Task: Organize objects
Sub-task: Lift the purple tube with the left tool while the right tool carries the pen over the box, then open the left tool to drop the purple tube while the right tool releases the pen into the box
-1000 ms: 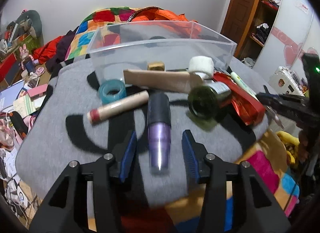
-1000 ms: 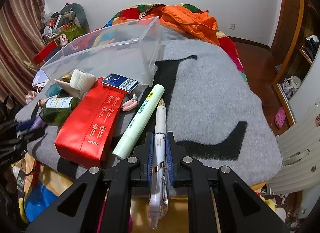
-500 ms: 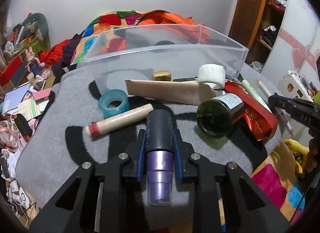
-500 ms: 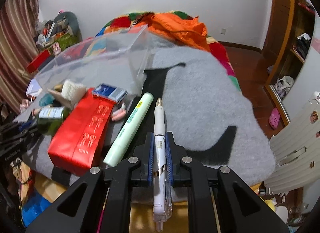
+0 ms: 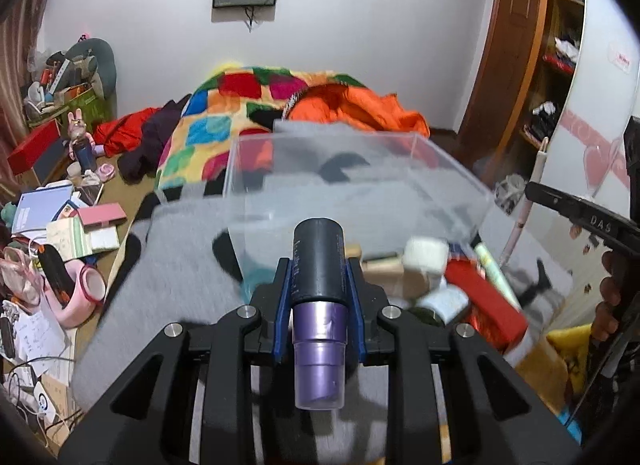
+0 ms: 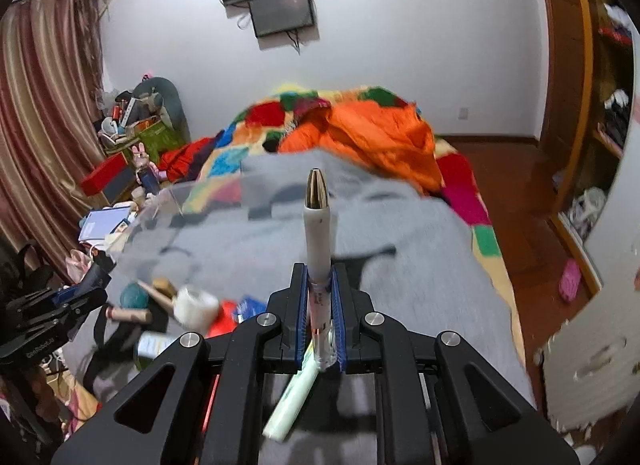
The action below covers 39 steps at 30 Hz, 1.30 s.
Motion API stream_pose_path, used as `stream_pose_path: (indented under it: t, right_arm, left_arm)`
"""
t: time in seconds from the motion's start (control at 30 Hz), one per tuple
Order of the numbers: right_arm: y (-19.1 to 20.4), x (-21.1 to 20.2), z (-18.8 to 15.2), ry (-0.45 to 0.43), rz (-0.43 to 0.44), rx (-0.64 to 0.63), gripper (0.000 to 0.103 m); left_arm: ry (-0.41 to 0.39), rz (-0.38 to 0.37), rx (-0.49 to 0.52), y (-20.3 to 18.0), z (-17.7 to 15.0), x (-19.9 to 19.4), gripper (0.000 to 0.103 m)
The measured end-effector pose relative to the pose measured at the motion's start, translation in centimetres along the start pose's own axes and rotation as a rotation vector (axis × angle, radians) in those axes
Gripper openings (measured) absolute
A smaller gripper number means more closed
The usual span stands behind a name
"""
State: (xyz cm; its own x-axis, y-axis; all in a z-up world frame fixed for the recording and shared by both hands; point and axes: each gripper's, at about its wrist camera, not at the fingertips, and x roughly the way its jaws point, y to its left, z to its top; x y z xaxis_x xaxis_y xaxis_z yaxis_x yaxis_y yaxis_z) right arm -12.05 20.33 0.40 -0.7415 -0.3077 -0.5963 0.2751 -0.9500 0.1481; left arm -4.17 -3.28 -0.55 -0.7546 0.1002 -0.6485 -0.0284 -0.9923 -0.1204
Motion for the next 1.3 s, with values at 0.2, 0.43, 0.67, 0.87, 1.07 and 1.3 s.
stream_pose_path:
  t: [0.2,0.43,0.67,0.87,1.07,1.3]
  right_arm:
    - [1.1,0.2,2.7,-0.065,0.019,-0.021,0.010]
    - [1.8,-1.1,5.5,-0.165,0.013,-0.043,0.010]
    - [3.2,0.5,7.0,-0.157,0.024,-0.094,0.010]
    - [4.4,5.3,6.5,-0.012,-0.016,-0.173,0.010]
    - [4.6,8.7,5.2,0.086,-0.022,-0.218,0.010]
    - [5.4,10.6,4.7,0.140,0.030,-0.248,0.010]
  left_arm:
    - [-0.047,0.008,-0.006,0.6,3.0,0.0,0.025]
    - [-0.078,0.031,0.009,1.0,5.8,0.5,0.025]
    - [-0.055,0.046,0.036,1.0,8.0,3.1,0.025]
    - [0.040,0.047,0.034,1.2,7.9,7.2,0.025]
    - [0.122,0.053,0.050,1.3,7.4,10.3,0.025]
    - [0.173,0.030,0.053,1.3,6.9,11.9,0.025]
